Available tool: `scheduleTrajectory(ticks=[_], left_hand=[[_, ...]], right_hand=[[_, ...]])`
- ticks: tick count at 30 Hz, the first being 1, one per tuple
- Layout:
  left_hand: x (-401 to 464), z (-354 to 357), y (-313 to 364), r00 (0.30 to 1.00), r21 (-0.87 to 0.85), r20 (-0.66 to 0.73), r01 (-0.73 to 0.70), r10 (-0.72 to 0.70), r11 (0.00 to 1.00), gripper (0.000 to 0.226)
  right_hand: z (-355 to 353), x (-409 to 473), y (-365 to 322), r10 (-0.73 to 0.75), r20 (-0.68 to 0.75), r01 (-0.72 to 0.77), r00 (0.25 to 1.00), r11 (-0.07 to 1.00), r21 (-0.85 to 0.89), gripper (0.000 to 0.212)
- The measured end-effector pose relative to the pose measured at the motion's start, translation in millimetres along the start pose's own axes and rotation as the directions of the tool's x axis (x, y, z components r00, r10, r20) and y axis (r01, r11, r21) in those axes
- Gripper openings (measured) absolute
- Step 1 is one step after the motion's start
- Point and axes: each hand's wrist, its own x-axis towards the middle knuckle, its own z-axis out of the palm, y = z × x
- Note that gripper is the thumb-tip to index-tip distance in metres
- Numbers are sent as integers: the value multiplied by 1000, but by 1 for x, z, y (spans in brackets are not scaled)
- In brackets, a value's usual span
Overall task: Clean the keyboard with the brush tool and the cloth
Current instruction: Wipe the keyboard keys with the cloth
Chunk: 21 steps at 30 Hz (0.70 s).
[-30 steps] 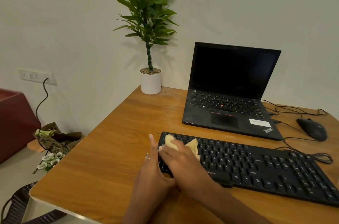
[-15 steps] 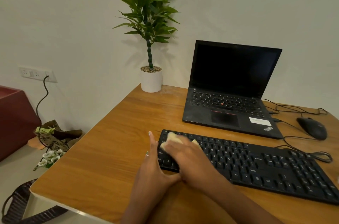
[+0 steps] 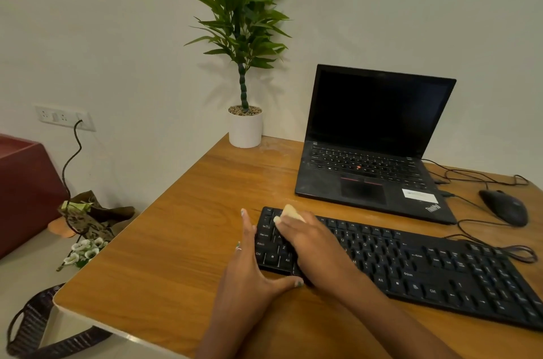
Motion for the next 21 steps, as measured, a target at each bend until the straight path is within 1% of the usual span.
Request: scheduleTrajectory(ticks=[1,2,4,5,7,8,10,11,12,14,15,16,18,19,21], left_hand=[[0,0,0,1000,0,-14,0,0,1000,142],[1,0,-1,1000,6,-28,0,0,1000,135],[2,2,0,999,33,-25,24,-23,999,120],[2,2,1,999,31,-17,44,-43,999,120],[1,0,2,998,13,-6,57,-56,998,138],[1,0,2,999,9,0,49,-49,999,144],[-1,0,2,999,-7,3,41,-41,999,147],[0,1,1,999,-13,-1,34,-34,999,146],[1,1,0,1000,-10,-9,26,-26,1000,143],[3,3,-4,999,17,-22,26,-25,1000,131],[4,4,-6,999,29,-19,31,-31,999,125],[4,5,-5,999,32,-10,35,-34,999,126],[2,2,-2,1000,17,2,25,-25,1000,139],[0,1,-1,1000,6,-1,19,-19,1000,144],[-1,1,1,1000,-7,-11,8,-8,1000,143]], right_hand=[[2,-2,-7,-17,-2,18,1000,999,43,45],[6,-4,-15,-72,8,71,997,995,76,39],[13,-13,-29,-227,63,222,972,972,80,38],[12,-16,-27,-250,71,243,966,966,90,39],[3,-12,-12,-127,73,113,989,979,171,38],[0,-8,-4,-46,50,36,998,983,180,42],[-1,-5,3,27,17,-28,999,997,73,54],[-2,-4,-1,32,39,-35,999,997,76,55],[1,-6,-7,5,66,-11,998,997,79,54],[10,-12,-25,-128,103,119,986,989,90,51],[12,-15,-29,-172,99,163,980,982,93,51],[9,-16,-28,-173,100,164,980,982,92,51],[4,-12,-11,-70,84,65,994,996,55,53],[1,-9,-4,-16,48,15,999,999,31,55],[-1,-4,3,78,6,-78,997,997,-10,53]])
